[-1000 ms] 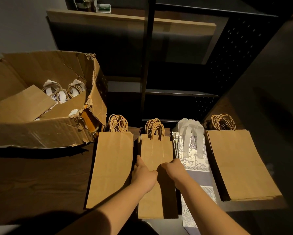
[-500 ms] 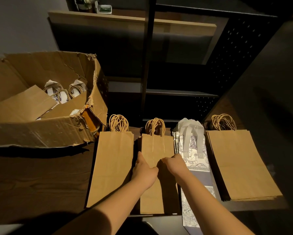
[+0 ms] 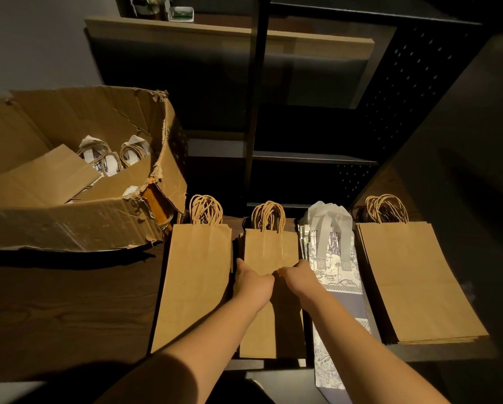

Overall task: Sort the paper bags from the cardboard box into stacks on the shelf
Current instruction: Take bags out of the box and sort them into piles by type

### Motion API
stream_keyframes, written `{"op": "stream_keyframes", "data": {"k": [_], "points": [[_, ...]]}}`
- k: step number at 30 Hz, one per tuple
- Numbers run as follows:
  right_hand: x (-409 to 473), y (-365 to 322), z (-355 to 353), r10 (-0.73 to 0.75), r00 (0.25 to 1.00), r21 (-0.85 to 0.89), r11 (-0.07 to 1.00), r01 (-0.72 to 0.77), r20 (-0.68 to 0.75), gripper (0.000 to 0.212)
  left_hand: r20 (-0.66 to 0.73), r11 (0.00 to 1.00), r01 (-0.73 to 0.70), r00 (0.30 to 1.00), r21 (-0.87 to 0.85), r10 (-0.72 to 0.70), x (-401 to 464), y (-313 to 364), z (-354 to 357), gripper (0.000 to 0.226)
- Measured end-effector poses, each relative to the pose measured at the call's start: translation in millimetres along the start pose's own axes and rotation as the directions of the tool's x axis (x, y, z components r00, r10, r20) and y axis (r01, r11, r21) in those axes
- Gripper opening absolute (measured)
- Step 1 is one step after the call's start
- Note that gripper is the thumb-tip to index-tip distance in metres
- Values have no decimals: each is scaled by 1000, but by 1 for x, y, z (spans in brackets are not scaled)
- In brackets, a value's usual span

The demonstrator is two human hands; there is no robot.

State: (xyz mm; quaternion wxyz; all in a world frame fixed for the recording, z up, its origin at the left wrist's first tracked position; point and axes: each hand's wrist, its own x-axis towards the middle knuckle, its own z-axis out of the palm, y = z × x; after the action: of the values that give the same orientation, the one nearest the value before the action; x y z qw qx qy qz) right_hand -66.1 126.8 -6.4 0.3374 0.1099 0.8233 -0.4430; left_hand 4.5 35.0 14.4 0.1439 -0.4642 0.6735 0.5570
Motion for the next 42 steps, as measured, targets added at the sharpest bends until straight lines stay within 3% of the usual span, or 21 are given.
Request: {"op": "stream_keyframes", "data": {"k": [5, 14, 20, 22, 26, 29, 35, 42], "points": [[-1, -6, 0, -41, 999, 22, 999, 40, 28, 26, -1, 989, 62, 998, -137, -63, 4, 3, -2, 89], [-2, -13, -3, -84, 994, 22, 996, 83, 66, 16, 41, 988, 95, 995, -125, -90, 5, 2, -9, 82], [-4, -16, -5, -24, 998, 8, 1000, 23, 55, 37, 59, 992, 69, 996, -107, -63, 5, 7, -10, 88], [-5, -16, -7, -67, 998, -88, 994, 67, 2, 37, 29, 1000, 3, 1000, -11, -2, 4, 10, -11, 89], [-11, -24, -10, -396, 907, -340, 880, 331, -142, 29, 18, 908, -293, 953, 298, 302, -7, 12, -17, 86], [-22, -37, -10, -527, 839, -455, 785, 421, -133, 39, 44, 821, -447, 885, 355, 463, -14, 22, -36, 63], [-57, -84, 0, -678, 734, -385, 689, 615, -40, 8, 62, 634, -583, 759, 508, 648, -31, 54, -104, 13], [-107, -171, 67, -787, 613, -220, 588, 778, 64, 10, -33, 671, -619, 725, 407, 688, -42, 73, -223, 8]]}}
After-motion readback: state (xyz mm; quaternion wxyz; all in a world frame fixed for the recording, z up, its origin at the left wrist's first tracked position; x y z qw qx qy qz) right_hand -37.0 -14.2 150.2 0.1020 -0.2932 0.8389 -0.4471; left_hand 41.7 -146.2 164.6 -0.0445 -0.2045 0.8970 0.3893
